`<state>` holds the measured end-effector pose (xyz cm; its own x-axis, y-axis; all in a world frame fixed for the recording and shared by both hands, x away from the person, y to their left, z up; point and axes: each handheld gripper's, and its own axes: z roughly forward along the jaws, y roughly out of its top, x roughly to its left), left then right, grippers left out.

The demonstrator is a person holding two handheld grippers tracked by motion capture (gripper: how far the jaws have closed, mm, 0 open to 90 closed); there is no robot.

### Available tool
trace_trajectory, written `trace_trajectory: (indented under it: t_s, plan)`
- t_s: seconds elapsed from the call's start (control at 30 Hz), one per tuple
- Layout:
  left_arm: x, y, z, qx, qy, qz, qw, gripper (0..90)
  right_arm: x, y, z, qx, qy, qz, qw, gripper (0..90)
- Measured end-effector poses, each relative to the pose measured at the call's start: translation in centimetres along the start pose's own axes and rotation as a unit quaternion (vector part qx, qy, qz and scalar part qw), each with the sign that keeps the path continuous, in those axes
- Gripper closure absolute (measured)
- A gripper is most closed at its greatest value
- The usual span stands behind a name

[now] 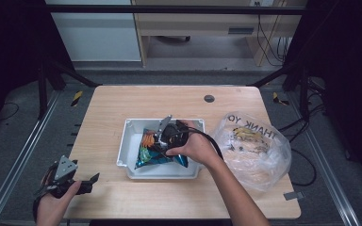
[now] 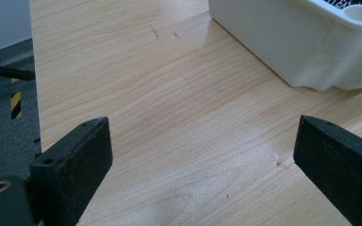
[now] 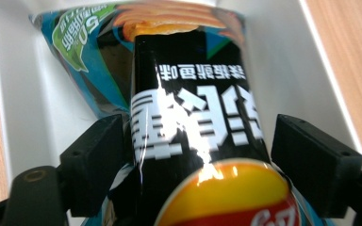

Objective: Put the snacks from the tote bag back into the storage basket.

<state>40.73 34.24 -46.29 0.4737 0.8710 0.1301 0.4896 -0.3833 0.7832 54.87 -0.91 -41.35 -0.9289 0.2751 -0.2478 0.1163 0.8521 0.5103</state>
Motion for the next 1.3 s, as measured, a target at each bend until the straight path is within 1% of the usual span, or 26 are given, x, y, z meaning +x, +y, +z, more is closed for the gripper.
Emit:
trace_trajectory:
  t_s: [0.07,0.1,0.13,0.27,0.43,0.53,0.6,0.67,0.7,0.9,1.07,1.13,1.2,1.3]
  plan:
    - [0.0,0.0,0.0,-0.001,0.001,0.0,1.0,4.6,0.0,0.1,-0.3,-0.008,-0.001,0.001,1.0,16.8]
    - [0.0,0.0,0.0,-0.001,0.001,0.0,1.0,4.6,0.1,0.1,-0.4,-0.007,-0.003,0.001,1.0,16.4]
    - [0.0,0.0,0.0,0.0,0.001,0.0,1.0,4.6,0.1,0.2,-0.6,-0.011,-0.002,0.006,0.9999,15.6]
    - [0.0,-0.1,-0.1,0.0,0.002,0.0,1.0,4.6,0.2,0.2,-0.9,-0.014,-0.006,0.004,0.9999,13.8]
    - [0.0,-0.1,-0.1,0.0,0.003,-0.001,1.0,4.6,0.3,0.2,-1.4,-0.014,-0.011,0.007,0.9998,11.1]
    - [0.0,-0.1,0.0,0.001,0.003,-0.001,1.0,4.6,0.4,0.2,-1.6,-0.01,-0.008,0.006,0.9999,9.9]
    - [0.0,0.0,0.0,0.0,0.003,-0.001,1.0,4.6,0.4,0.1,-1.7,-0.014,-0.008,0.009,0.9998,9.5]
    - [0.0,0.0,0.0,0.0,0.002,0.0,1.0,4.6,0.3,0.1,-1.7,-0.009,-0.009,0.008,0.9999,8.2]
    - [0.0,0.0,0.0,0.0,0.002,0.001,1.0,4.6,0.4,0.1,-1.8,-0.009,-0.008,0.013,0.9999,7.6]
    - [0.0,0.0,0.0,0.004,0.003,0.004,1.0,4.6,0.4,0.3,-2.2,-0.017,-0.011,0.021,0.9996,7.8]
    - [0.0,0.1,0.1,0.003,0.004,0.003,1.0,4.6,0.7,0.4,-2.8,-0.023,-0.015,0.021,0.9994,8.4]
    - [0.0,0.1,0.2,0.004,0.004,0.005,1.0,4.6,0.9,0.5,-3.0,-0.025,-0.018,0.026,0.9992,8.8]
    - [0.0,0.1,0.2,0.005,0.005,0.006,1.0,4.6,0.9,0.5,-3.4,-0.026,-0.024,0.024,0.9991,9.1]
    - [-0.1,0.1,0.3,0.006,0.005,0.006,1.0,4.5,0.9,0.5,-3.8,-0.037,-0.024,0.035,0.9984,9.0]
